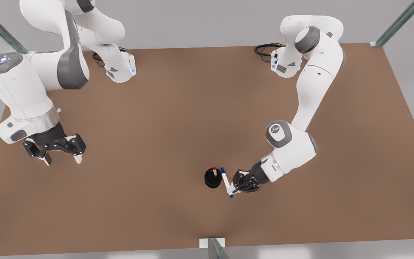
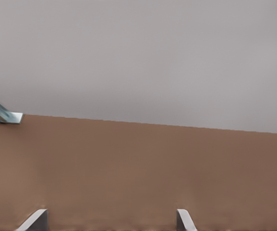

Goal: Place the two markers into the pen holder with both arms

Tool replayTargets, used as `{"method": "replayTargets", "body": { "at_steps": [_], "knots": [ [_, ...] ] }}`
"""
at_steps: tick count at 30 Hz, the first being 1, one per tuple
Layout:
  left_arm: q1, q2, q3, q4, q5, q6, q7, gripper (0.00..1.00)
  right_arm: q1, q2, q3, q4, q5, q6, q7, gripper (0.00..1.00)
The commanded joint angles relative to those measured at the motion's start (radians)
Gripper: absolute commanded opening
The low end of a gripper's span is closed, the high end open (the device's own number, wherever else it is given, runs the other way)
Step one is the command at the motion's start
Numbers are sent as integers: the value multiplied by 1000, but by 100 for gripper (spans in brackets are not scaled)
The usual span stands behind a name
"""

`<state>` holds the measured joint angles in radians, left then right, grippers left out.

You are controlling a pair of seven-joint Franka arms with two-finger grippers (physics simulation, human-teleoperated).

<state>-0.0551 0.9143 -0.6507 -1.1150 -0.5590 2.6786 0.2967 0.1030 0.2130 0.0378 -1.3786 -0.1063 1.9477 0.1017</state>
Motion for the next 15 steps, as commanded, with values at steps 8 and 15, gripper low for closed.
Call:
{"method": "replayTargets", "body": {
  "at_steps": [8, 15],
  "knots": [
    [-23, 44, -76, -120, -44, 394, 1107, 21, -36, 20, 2, 32, 28, -380, -13, 100],
    [-54, 67, -75, -167, -36, 474, 1144, 22, -65, 20, -7, 61, 4, -383, 3, 100]
  ]
}}
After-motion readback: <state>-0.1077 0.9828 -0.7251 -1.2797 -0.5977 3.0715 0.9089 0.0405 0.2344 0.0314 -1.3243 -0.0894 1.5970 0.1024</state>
